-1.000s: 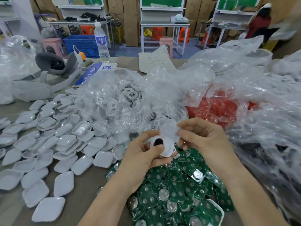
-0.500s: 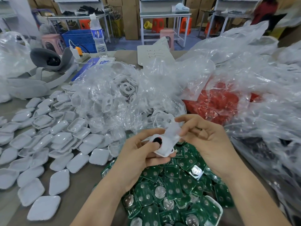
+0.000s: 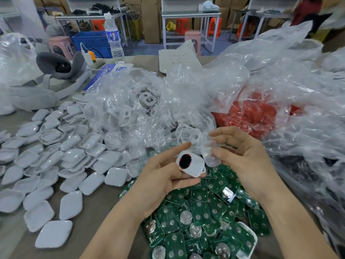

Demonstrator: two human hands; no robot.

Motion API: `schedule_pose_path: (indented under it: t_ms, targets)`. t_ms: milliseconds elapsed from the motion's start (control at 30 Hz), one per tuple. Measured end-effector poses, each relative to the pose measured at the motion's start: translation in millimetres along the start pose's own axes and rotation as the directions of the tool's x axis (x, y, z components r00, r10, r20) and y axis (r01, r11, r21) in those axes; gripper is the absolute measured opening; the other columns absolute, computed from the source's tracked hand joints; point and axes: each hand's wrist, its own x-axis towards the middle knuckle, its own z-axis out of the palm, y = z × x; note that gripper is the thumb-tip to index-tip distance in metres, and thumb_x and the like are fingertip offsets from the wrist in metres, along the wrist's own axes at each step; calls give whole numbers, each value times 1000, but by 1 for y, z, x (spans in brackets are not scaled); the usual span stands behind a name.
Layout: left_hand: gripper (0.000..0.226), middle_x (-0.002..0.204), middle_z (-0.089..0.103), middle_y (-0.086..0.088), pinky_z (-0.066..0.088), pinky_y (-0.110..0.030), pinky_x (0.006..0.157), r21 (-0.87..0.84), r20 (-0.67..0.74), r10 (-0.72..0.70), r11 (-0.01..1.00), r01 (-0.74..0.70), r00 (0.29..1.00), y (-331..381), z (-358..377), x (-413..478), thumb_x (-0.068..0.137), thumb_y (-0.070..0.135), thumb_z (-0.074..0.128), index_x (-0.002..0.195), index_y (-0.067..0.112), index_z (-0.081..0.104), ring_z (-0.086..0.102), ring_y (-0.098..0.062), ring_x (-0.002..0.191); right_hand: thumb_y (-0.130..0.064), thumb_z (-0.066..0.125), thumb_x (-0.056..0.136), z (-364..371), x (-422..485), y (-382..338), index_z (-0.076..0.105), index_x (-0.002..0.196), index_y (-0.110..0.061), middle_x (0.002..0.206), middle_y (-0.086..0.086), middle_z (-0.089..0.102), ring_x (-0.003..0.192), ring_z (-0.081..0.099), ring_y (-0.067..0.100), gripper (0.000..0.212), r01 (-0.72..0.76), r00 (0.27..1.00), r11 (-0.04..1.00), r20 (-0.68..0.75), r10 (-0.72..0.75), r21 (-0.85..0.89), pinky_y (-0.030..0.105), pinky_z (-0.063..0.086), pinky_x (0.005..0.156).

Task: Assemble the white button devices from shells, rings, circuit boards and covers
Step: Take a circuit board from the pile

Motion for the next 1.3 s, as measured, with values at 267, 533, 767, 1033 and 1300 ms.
schedule_pose_path:
  t_ms: [267, 533, 767, 1033, 1300]
  targets:
    - [56, 114, 72, -12, 59, -33, 81, 67, 54, 6, 998, -9, 999, -1, 3, -1, 74, 3, 63, 128, 15, 58, 70, -36, 100, 4, 74, 73, 4, -2, -4, 67, 90, -18, 76, -1, 74, 74, 70, 7, 29, -1, 1000, 999, 4, 1, 35, 13, 52, 69]
    - [50, 114, 70, -17, 59, -33, 81, 88, 26, 17, 996, -20, 1000, -4, 3, 0, 84, -10, 61, 128, 13, 59, 70, -35, 102, -3, 77, 75, 24, -7, 5, 69, 76, -16, 74, -2, 73, 72, 68, 9, 16, 64, 995, 995, -67, -70, -80, 19, 54, 69]
    - [45, 111, 70, -18, 59, -31, 80, 121, -10, 45, 992, -43, 999, -9, 2, 0, 87, -14, 59, 121, 16, 65, 70, -29, 102, -9, 76, 79, 34, -12, 11, 69, 74, -24, 75, -11, 70, 74, 66, 3, 17, 95, 983, 973, -135, -125, -210, 13, 49, 69]
    - [41, 105, 73, -11, 58, -29, 82, 126, 17, 62, 990, -63, 998, -9, 3, 1, 80, -2, 64, 109, 26, 72, 70, -26, 103, -11, 74, 81, 34, -13, 9, 71, 78, -29, 80, -14, 71, 81, 67, 7, 19, 98, 983, 956, -123, -136, -277, 20, 53, 75]
    - [43, 107, 72, -13, 58, -30, 83, 141, 22, 75, 987, -77, 997, -10, 2, 2, 80, -3, 61, 111, 26, 71, 70, -26, 104, -9, 73, 81, 34, -14, 9, 73, 79, -27, 78, -17, 72, 78, 67, 1, 18, 108, 986, 956, -92, -138, -271, 10, 47, 70]
